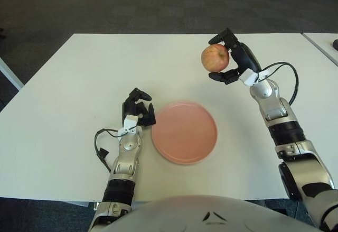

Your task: Put the apple into the plate.

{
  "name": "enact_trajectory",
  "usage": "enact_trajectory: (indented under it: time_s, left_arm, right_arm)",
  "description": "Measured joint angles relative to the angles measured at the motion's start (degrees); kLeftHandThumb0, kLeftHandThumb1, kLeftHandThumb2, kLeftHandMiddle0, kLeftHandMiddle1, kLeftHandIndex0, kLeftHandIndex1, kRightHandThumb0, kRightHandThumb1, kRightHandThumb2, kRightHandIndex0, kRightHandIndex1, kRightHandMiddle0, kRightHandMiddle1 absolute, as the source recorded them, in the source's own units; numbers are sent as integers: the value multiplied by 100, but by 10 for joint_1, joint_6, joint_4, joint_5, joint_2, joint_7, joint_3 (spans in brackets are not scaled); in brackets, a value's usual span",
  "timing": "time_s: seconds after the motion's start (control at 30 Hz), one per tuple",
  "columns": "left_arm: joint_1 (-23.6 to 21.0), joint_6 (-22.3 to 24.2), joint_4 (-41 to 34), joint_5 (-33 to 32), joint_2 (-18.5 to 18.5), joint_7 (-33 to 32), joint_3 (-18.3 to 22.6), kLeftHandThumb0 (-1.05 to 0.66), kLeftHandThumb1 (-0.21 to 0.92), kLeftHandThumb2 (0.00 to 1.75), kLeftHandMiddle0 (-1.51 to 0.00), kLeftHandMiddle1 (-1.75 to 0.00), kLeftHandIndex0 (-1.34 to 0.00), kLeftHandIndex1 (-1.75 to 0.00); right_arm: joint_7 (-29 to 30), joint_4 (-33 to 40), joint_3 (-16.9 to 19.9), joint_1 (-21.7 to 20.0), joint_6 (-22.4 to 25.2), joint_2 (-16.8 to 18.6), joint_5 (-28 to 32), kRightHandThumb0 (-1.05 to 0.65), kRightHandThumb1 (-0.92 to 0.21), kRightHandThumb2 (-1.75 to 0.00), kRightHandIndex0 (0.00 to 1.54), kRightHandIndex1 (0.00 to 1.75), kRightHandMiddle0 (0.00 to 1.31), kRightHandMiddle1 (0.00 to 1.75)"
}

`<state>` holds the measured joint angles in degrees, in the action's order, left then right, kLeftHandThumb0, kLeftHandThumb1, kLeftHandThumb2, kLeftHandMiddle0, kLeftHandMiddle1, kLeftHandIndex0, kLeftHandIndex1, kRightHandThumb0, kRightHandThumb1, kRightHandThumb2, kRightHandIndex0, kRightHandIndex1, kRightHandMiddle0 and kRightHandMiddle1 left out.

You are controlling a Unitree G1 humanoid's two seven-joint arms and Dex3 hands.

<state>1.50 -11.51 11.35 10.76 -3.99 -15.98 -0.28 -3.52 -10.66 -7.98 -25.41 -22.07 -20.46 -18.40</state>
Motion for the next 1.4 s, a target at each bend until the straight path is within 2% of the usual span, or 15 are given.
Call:
enact_trajectory:
  time_s: [0.27, 0.6, 0.93, 1.4]
  left_arm:
    - [0, 2, 0, 3, -1, -1, -2, -53, 17, 150, -122, -175, -73, -175]
    - [1, 6, -3, 6, -3, -3, -3, -53, 17, 150, -122, -175, -73, -175]
    - [1, 8, -5, 7, -5, -3, -4, -53, 17, 150, -122, -175, -73, -175]
    - [1, 8, -4, 8, -5, -3, -4, -53, 17, 150, -122, -175, -73, -175]
  right_arm:
    - [-39, 35, -21, 55, -44, 10, 16, -46, -36, -125, 122, 175, 57, 175]
    - [-109, 33, -32, 69, -98, -5, 34, -46, -36, -126, 120, 175, 58, 175]
    - [-165, 47, -50, 89, -102, -28, 35, -46, -36, -125, 118, 175, 57, 175]
    - [-174, 59, -75, 136, -112, -29, 1, -45, -38, -123, 111, 175, 56, 175]
